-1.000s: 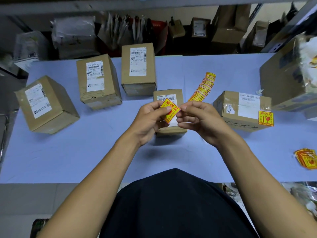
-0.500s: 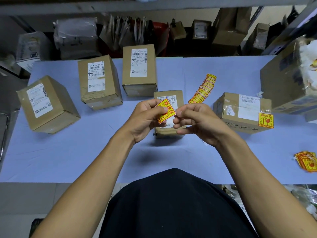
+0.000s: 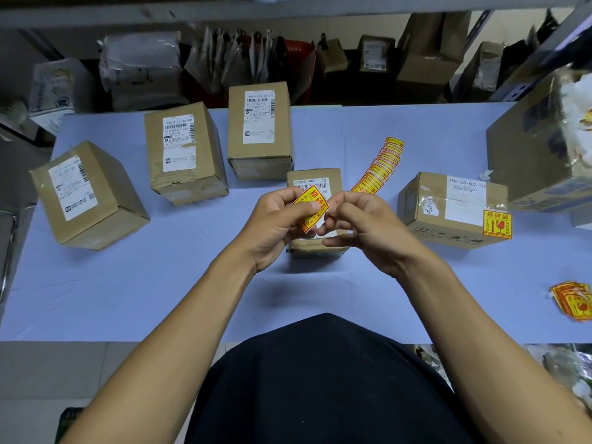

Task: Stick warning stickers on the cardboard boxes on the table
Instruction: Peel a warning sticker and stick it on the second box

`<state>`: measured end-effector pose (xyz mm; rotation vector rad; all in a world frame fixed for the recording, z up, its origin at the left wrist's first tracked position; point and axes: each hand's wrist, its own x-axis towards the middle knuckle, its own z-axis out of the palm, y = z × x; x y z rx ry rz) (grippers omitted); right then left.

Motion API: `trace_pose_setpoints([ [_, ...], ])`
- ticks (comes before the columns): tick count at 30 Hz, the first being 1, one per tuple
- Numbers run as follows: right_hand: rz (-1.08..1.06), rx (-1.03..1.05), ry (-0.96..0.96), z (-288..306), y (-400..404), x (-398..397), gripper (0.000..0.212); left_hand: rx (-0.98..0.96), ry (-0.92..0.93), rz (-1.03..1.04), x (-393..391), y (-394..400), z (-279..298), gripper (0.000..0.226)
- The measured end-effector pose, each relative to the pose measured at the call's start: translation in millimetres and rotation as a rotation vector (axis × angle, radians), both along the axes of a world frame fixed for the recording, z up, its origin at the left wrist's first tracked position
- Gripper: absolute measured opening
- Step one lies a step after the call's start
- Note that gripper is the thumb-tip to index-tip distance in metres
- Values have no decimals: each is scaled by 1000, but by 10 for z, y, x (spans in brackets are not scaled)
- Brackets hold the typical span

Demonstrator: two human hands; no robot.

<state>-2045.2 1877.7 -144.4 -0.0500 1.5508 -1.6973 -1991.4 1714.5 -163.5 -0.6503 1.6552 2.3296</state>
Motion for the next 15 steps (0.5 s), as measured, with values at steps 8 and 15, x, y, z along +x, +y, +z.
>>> trace_pose_setpoints([
  [8,-80,56,187,-119,8,37,30,-398,103,104,52,145,-71,21],
  [15,-28,168,346,-232,74,56,16,-293,157,30,99,253,-105,11],
])
